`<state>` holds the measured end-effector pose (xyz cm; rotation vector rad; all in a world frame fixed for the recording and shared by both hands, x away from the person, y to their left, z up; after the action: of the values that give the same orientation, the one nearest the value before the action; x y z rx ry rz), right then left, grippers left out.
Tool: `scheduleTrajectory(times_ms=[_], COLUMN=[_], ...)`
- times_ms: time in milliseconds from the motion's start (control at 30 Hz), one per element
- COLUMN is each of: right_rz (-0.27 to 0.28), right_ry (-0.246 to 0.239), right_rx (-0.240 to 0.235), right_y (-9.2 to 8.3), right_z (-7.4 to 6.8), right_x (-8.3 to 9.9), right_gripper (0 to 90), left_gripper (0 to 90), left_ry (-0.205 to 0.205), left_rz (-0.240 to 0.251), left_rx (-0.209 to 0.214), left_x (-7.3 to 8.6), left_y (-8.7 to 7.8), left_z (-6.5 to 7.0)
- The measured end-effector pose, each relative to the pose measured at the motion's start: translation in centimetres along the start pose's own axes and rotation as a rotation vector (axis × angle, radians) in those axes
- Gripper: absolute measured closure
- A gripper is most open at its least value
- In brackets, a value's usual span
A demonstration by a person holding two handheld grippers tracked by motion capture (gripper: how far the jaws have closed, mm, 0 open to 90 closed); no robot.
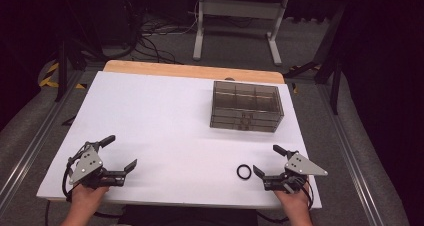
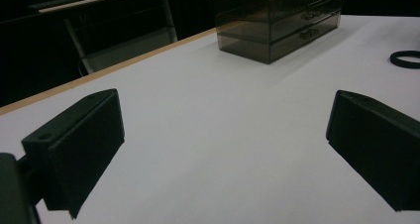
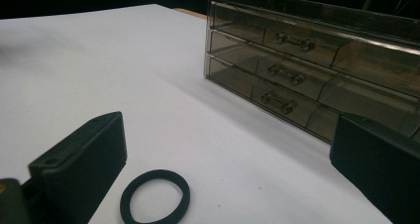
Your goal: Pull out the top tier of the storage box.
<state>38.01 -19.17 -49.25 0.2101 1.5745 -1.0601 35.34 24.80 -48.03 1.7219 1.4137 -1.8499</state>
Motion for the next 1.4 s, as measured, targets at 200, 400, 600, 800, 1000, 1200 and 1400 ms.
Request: scheduleTrajectory(times_ms=[200, 400, 600, 800, 1000, 1200, 1400], right_rz=[0.007, 0.005, -0.001, -0.006, -0.017, -0.011, -0.018], right_ry=[0.001, -0.007, -0.003, -0.004, -0.015, -0.033, -0.043], right_rx=[0.004, 0.007, 0.001, 0.001, 0.000, -0.013, -0.016], right_y=[-0.2, -0.2, -0.1, 0.0, 0.4, 0.9, 1.5], right_z=[0.0, -0.2, -0.3, -0.2, 0.0, 0.0, 0.1], right_x=[-0.1, -0.2, -0.2, -0.6, -1.8, -3.5, -4.5], right_gripper=[1.8, 1.8, 1.9, 2.2, 3.4, 3.5, 3.7], left_gripper=[2.4, 2.4, 1.6, 1.4, 1.4, 1.3, 1.3], left_ry=[-0.003, -0.004, 0.000, 0.010, -0.002, 0.003, 0.005], left_rz=[0.011, 0.012, 0.015, 0.010, 0.016, 0.010, 0.010], left_rx=[-0.005, -0.001, -0.002, -0.004, -0.007, -0.005, -0.007], left_x=[-0.1, 0.0, 0.0, 0.0, -0.1, -0.1, -0.1], left_y=[-0.1, -0.1, 0.0, 0.1, 0.0, 0.1, 0.1], left_z=[0.1, 0.0, 0.0, 0.1, 0.0, 0.1, 0.0])
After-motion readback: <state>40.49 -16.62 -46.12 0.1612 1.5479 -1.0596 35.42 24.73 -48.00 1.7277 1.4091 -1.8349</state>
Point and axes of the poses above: each handheld gripper's, and its own axes: y roughly forward along the jaws, x roughly out of its underside, z roughly to its right, the point moved 8 cm from there along y, roughly forward along the jaws, and after that the axes turned 15 degrees about -z, right-handed, at the moved point
